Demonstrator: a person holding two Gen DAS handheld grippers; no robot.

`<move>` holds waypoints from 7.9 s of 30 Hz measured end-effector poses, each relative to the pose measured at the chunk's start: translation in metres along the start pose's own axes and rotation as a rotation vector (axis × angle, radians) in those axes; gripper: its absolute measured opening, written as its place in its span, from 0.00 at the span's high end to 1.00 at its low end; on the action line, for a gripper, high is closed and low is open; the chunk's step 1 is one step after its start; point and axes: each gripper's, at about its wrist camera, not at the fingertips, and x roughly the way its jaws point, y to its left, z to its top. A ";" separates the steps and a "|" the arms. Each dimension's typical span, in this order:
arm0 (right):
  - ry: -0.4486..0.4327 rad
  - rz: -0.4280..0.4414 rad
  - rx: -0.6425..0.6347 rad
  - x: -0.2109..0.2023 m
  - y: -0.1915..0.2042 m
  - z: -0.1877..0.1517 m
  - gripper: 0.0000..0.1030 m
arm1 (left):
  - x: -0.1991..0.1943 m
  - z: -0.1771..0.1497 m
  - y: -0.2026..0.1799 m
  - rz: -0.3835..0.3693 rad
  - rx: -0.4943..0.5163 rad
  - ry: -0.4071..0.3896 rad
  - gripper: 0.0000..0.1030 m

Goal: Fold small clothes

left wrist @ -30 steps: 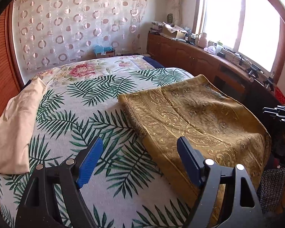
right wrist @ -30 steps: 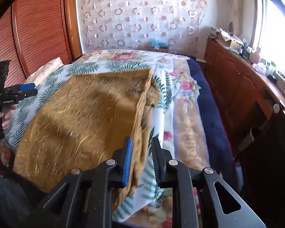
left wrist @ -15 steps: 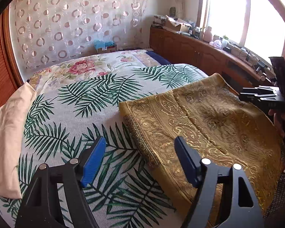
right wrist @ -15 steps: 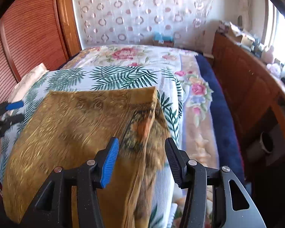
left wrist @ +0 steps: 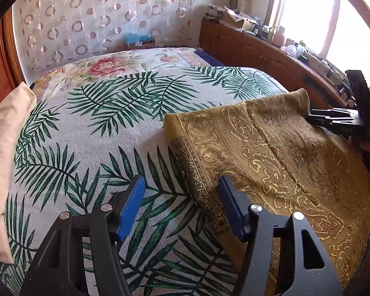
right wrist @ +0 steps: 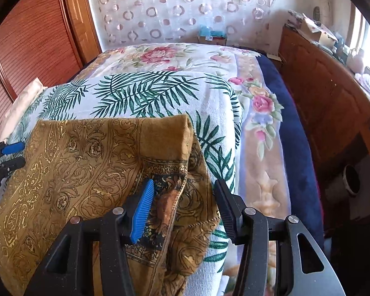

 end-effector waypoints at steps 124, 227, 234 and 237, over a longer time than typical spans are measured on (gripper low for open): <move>-0.088 0.135 -0.060 -0.162 0.030 -0.058 0.53 | -0.122 -0.160 0.049 0.032 -0.085 -0.066 0.68; -0.035 0.290 -0.388 -0.043 0.125 0.076 0.56 | -0.098 0.001 0.105 -0.011 -0.102 -0.231 0.25; -0.018 0.249 -0.452 -0.024 0.136 0.064 0.56 | -0.097 -0.008 0.100 -0.014 -0.098 -0.215 0.25; -0.032 0.219 -0.474 -0.021 0.139 0.062 0.68 | -0.097 -0.008 0.100 -0.015 -0.098 -0.215 0.25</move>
